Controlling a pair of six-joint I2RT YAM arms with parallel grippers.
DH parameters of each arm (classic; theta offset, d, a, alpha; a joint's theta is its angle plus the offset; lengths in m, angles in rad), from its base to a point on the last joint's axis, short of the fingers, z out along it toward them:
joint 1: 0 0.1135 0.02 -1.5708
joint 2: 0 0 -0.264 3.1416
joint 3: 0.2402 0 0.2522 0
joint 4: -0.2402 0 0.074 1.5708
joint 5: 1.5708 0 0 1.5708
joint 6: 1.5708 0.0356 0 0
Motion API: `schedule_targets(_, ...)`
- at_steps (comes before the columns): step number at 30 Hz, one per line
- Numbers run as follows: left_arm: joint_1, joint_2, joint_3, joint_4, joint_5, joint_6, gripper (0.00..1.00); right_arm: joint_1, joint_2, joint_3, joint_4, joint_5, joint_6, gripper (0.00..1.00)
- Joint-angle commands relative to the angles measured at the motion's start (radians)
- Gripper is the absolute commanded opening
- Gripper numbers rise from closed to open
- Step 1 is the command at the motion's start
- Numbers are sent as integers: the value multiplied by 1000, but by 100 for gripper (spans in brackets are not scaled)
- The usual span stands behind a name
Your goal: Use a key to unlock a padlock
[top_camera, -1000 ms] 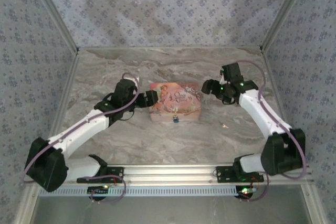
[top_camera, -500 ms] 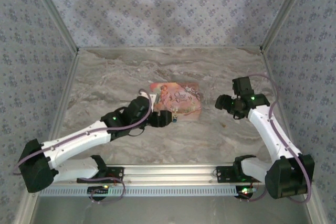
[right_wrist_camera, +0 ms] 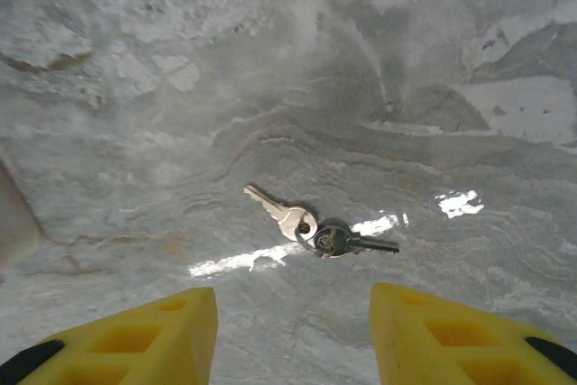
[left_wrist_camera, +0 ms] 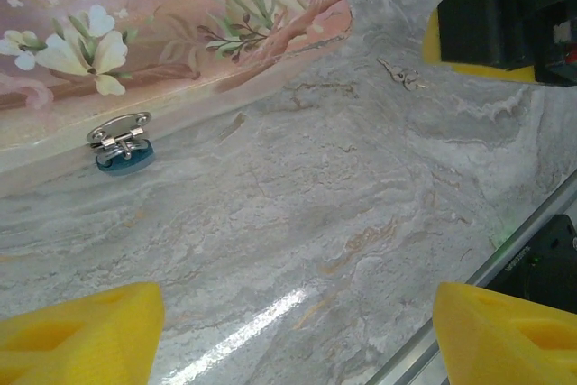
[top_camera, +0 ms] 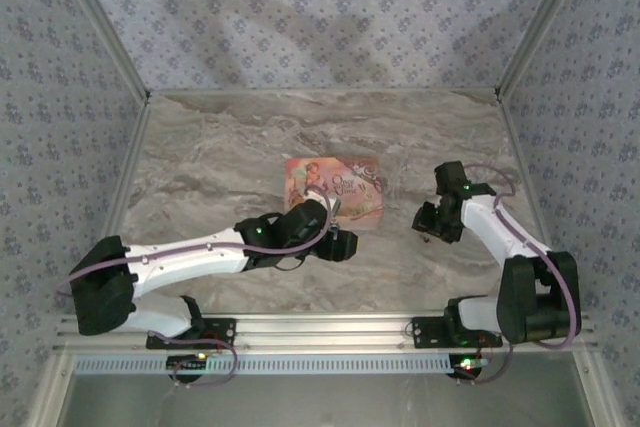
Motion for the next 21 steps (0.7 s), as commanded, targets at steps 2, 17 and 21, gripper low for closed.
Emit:
schedule_targets(2, -5, 0, 33, 25, -9, -11, 78, -3, 51, -13, 41, 3, -8, 47)
schedule_targets(17, -4, -33, -31, 59, -29, -53, 77, 4, 152, -20, 101, 30, -18, 35)
schedule_targets(21, -4, -44, -54, 70, -35, -66, 77, 6, 183, -16, 102, 22, -15, 32)
